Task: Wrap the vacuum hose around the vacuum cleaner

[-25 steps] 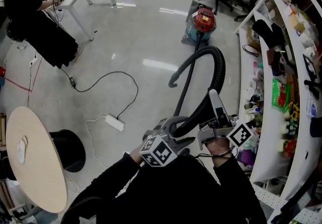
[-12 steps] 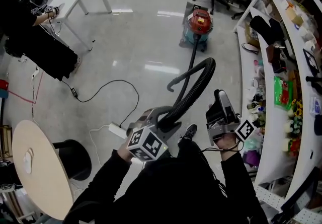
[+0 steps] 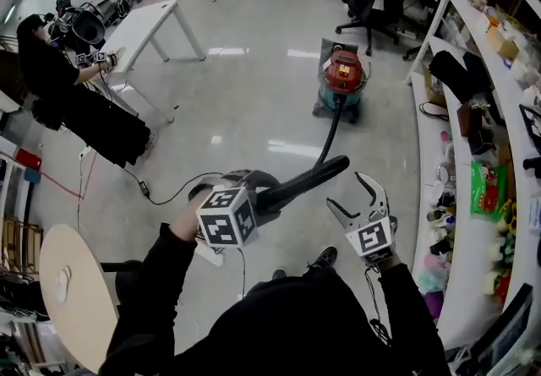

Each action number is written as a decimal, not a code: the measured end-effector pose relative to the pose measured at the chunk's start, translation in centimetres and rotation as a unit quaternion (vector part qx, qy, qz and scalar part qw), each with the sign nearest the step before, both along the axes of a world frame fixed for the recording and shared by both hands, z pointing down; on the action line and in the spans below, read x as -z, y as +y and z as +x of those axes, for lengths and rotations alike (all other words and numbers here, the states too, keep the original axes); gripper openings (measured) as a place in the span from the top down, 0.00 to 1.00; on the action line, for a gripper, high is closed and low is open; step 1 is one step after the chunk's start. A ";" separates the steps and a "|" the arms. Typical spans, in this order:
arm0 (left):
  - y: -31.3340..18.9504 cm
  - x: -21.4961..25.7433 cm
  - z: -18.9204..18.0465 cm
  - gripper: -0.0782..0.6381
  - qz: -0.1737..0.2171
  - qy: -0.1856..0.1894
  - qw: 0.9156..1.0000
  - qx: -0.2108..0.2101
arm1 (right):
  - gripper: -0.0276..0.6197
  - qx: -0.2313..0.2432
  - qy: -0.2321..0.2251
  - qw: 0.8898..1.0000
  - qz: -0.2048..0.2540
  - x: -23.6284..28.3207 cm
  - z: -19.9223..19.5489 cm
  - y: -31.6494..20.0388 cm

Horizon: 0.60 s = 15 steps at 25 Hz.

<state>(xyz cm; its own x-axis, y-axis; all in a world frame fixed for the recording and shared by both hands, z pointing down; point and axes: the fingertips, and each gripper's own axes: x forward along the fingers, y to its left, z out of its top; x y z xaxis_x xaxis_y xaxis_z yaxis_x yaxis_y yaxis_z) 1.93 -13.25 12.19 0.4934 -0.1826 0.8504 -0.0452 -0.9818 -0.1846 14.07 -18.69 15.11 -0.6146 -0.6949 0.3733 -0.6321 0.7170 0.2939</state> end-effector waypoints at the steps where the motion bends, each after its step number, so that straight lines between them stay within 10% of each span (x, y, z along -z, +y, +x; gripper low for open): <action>1: -0.6 0.8 1.3 0.57 0.001 -0.011 1.000 -0.017 | 0.40 -0.001 0.024 1.000 0.018 0.1 0.3 -1.6; 5: -2.4 2.9 5.3 0.57 -0.001 -0.057 0.997 -0.057 | 0.38 -0.058 0.026 0.994 0.085 3.0 4.3 -7.3; 9: -3.5 3.0 7.8 0.57 0.007 -0.096 0.992 -0.086 | 0.39 -0.004 0.061 0.994 0.091 3.0 5.6 -10.1; 12: -5.5 2.4 9.1 0.57 0.008 -0.109 0.990 -0.086 | 0.76 0.019 0.132 0.986 0.102 1.4 6.6 -11.4; 15: -9.4 1.1 9.7 0.57 0.038 -0.093 0.994 -0.044 | 0.78 -0.016 0.146 0.987 0.062 0.3 8.5 -13.9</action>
<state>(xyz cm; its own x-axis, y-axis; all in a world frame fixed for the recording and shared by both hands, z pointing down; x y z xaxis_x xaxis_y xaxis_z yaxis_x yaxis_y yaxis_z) 11.62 -22.69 11.04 0.3465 -0.2125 0.9137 0.0823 -0.9634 -0.2553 22.56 -32.55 14.77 -0.4699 -0.7636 0.4429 -0.5295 0.6452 0.5507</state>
